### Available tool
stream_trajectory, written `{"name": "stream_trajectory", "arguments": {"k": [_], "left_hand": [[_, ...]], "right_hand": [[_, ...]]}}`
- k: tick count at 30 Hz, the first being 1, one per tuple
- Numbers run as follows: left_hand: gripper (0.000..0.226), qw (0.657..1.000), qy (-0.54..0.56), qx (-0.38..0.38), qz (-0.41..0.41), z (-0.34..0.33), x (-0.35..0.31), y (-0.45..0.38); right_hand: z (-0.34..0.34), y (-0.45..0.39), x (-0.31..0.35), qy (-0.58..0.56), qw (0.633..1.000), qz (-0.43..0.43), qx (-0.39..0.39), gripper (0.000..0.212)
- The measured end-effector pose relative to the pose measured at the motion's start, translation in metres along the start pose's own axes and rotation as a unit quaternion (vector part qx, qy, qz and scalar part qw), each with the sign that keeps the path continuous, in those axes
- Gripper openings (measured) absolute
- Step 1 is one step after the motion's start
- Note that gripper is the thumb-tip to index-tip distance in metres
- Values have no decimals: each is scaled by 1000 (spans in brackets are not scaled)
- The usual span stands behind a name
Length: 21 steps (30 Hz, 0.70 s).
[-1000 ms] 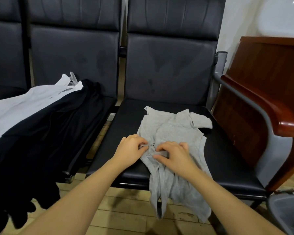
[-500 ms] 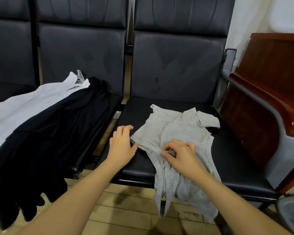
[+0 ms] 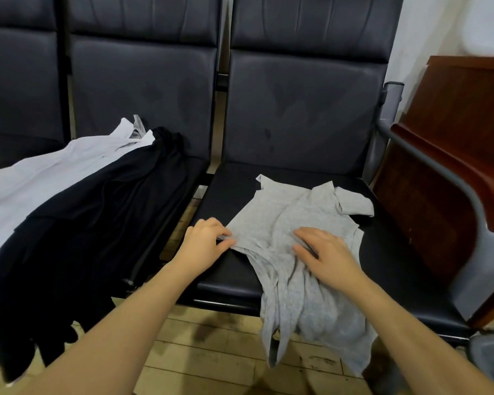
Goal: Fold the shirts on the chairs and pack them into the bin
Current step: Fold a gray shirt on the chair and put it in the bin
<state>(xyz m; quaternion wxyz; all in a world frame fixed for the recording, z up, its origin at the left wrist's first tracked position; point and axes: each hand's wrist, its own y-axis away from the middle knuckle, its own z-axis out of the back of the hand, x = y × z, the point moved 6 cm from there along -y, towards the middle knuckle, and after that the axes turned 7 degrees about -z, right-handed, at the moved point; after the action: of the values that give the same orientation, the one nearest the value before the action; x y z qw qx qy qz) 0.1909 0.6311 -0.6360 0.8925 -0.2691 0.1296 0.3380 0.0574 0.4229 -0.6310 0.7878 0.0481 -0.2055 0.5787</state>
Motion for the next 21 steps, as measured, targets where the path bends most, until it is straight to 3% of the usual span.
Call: {"name": "stream_trajectory", "arguments": {"k": [3,6,10,12,15,21], "left_hand": [[22,1000,2,9,26,-1,2,-2],[20,999,-30,15,16,-1,1,0],[12,992,107,-63,32,12,-4,6],[12,977,177,-110,51,25,-14,4],[10,971,188,-144,-13,37,-39,-5],[10,965,181,-157,-105,16,-89,-28]], "right_hand": [[-15,3,-8,63,989,-44,126,62],[-24,5,4,89,984,-48,144,62],[-25,5,21,35,991,-59,116,61],[-24,4,28,-59,991,-71,95,58],[-10,1,24,-207,974,-81,39,50],[28,-1,-37,-29,996,-54,-70,30]]}}
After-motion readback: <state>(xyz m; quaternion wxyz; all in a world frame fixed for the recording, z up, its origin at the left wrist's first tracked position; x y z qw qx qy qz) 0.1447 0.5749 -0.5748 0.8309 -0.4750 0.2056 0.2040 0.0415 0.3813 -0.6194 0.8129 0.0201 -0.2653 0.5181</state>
